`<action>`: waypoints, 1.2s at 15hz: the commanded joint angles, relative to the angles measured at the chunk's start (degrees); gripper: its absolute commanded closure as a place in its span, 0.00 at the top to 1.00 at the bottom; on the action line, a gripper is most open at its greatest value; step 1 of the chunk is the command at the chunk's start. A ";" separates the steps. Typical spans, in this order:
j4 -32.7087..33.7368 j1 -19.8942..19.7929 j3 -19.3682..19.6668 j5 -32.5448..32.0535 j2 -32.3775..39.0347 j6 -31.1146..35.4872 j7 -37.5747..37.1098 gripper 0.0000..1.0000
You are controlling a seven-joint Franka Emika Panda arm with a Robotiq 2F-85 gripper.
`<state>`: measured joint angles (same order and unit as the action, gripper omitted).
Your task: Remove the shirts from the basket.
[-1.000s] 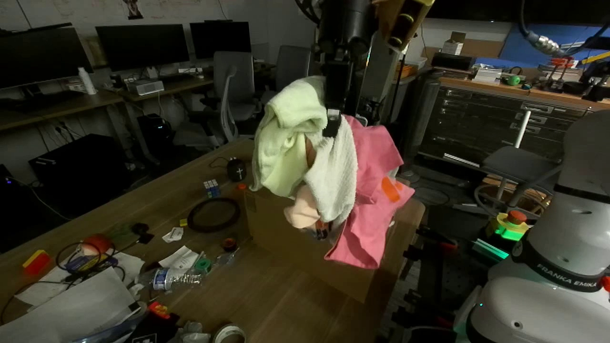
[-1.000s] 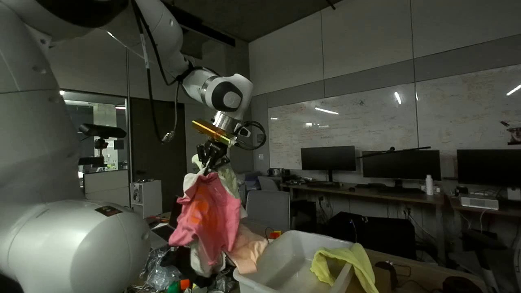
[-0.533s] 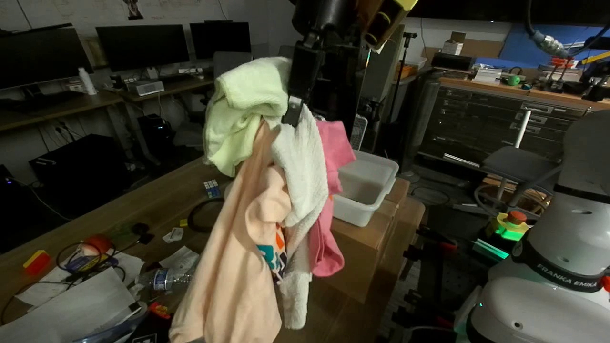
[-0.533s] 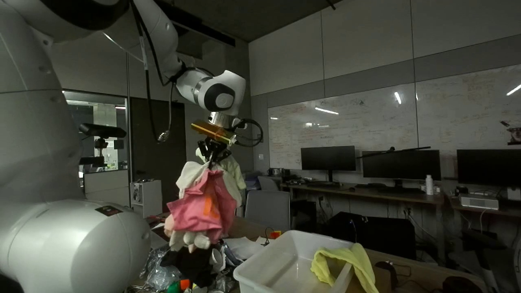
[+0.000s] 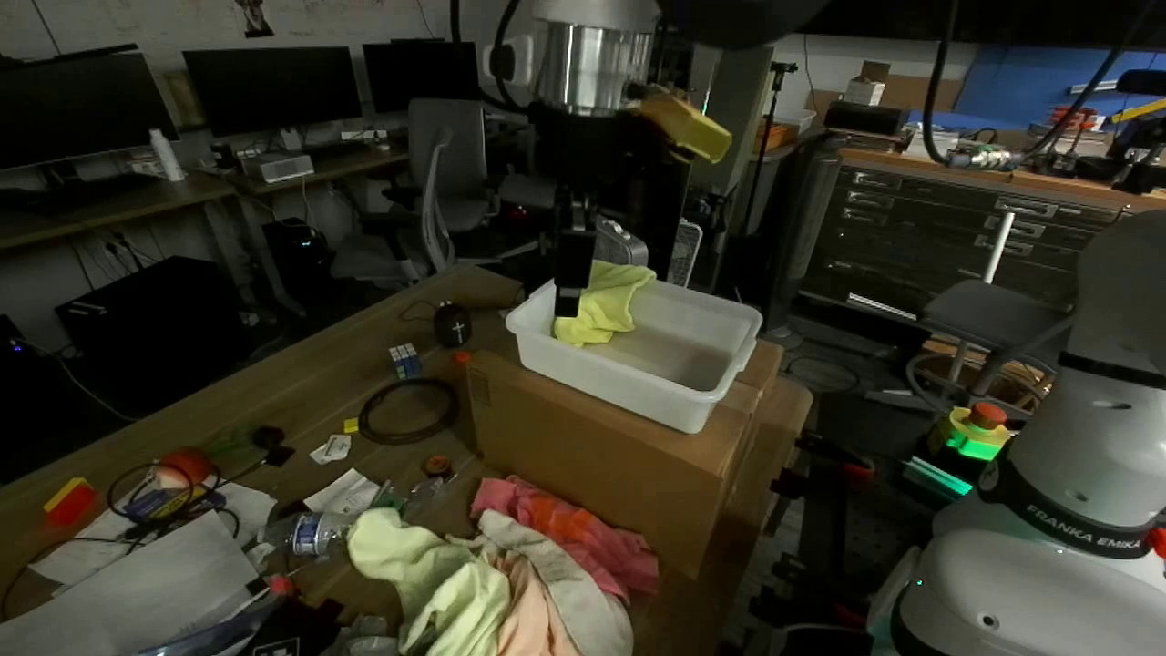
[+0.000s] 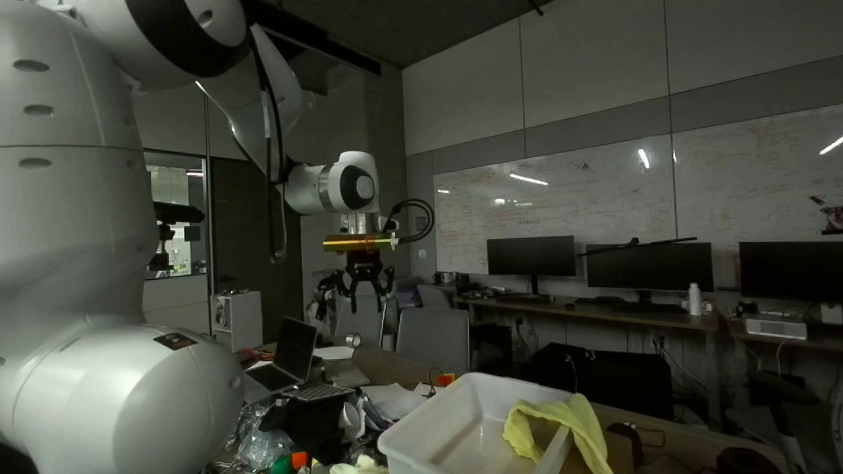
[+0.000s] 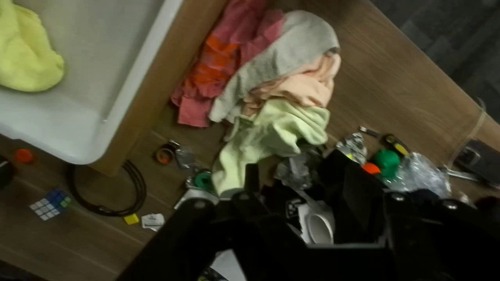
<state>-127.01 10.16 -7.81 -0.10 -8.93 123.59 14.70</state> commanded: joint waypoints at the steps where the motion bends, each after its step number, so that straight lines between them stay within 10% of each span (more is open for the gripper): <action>1: -2.60 -2.46 -0.57 -13.13 -0.04 4.29 -8.49 0.93; 9: -7.76 -11.90 5.73 -27.46 0.21 11.89 -24.73 1.00; 18: -8.48 -15.66 11.83 -22.88 7.87 30.58 -16.12 1.00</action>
<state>-137.07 -5.41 2.99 -26.70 -4.62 149.10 -5.92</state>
